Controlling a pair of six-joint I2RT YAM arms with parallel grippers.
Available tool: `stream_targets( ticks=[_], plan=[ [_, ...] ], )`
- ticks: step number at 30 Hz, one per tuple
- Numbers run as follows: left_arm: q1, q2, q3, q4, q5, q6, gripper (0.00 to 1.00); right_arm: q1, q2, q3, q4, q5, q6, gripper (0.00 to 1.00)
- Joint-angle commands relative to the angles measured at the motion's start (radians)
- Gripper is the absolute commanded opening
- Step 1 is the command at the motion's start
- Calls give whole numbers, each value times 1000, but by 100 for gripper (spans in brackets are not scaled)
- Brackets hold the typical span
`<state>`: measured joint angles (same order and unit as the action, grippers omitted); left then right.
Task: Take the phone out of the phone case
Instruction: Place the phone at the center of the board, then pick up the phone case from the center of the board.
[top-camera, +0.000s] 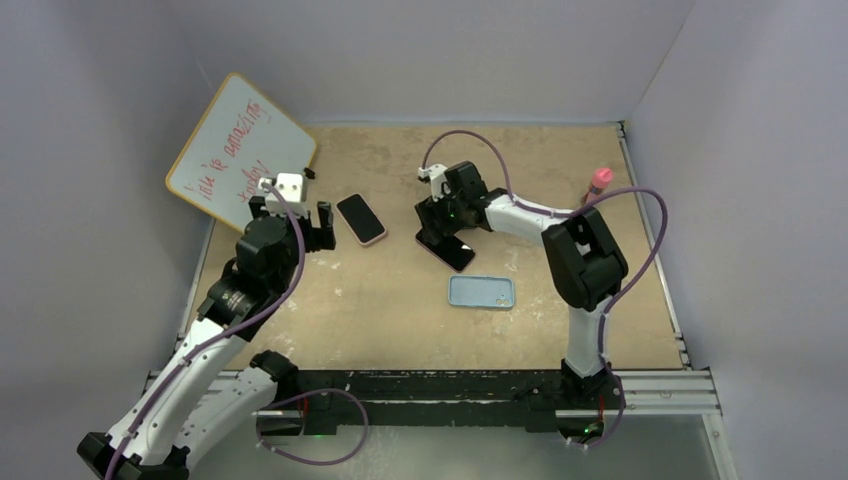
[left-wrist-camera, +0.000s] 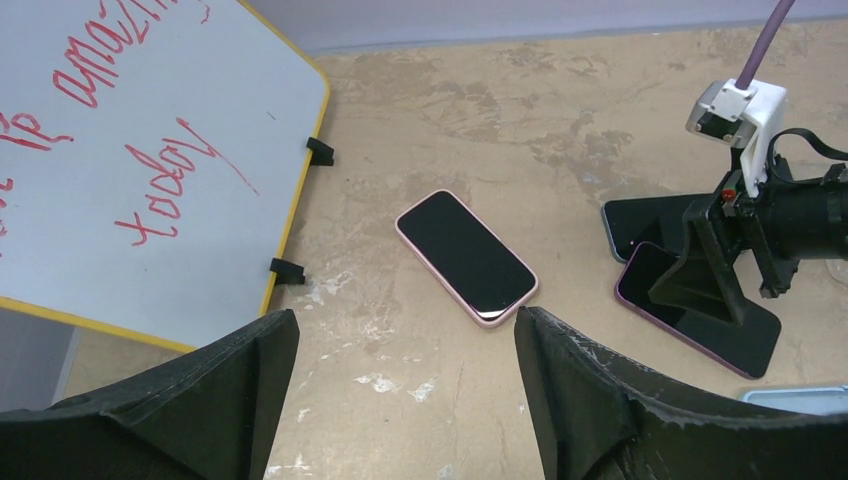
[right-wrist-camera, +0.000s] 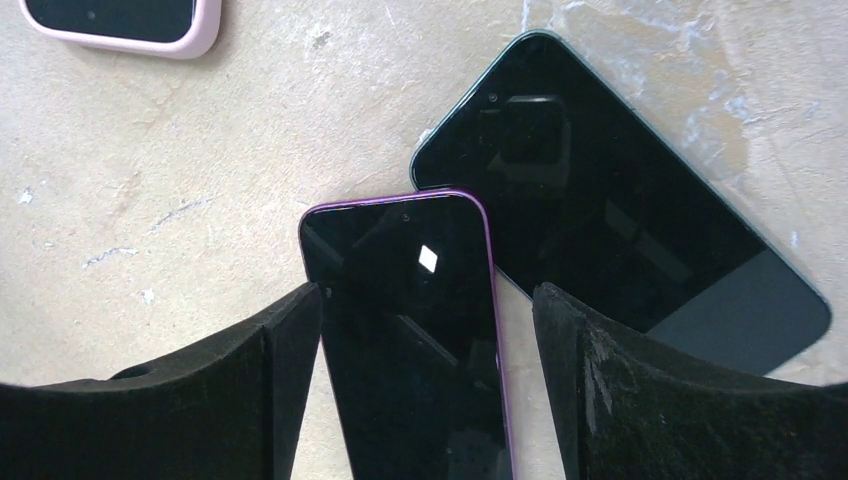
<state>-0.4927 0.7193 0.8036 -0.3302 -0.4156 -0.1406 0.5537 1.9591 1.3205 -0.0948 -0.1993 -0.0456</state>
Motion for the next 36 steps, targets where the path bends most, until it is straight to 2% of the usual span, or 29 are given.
stream_targets(
  ticks=[1,8,19,22,28,36],
  plan=[
    [21,-1,-4,40,35,-20,82,20,12,58,19,-5,22,78],
    [46,-3,-6,40,58,-28,82,41,35,92,-20,-50,-5,77],
    [68,9,-7,39,97,-39,81,71,20,56,-52,-124,-46,76],
    [73,8,-6,40,105,-40,81,81,2,36,-56,-86,-48,76],
    [86,9,-7,42,116,-44,81,137,-97,-40,-12,-34,-3,76],
    [94,7,-10,44,125,-48,81,250,-139,-144,19,-60,117,76]
  ],
)
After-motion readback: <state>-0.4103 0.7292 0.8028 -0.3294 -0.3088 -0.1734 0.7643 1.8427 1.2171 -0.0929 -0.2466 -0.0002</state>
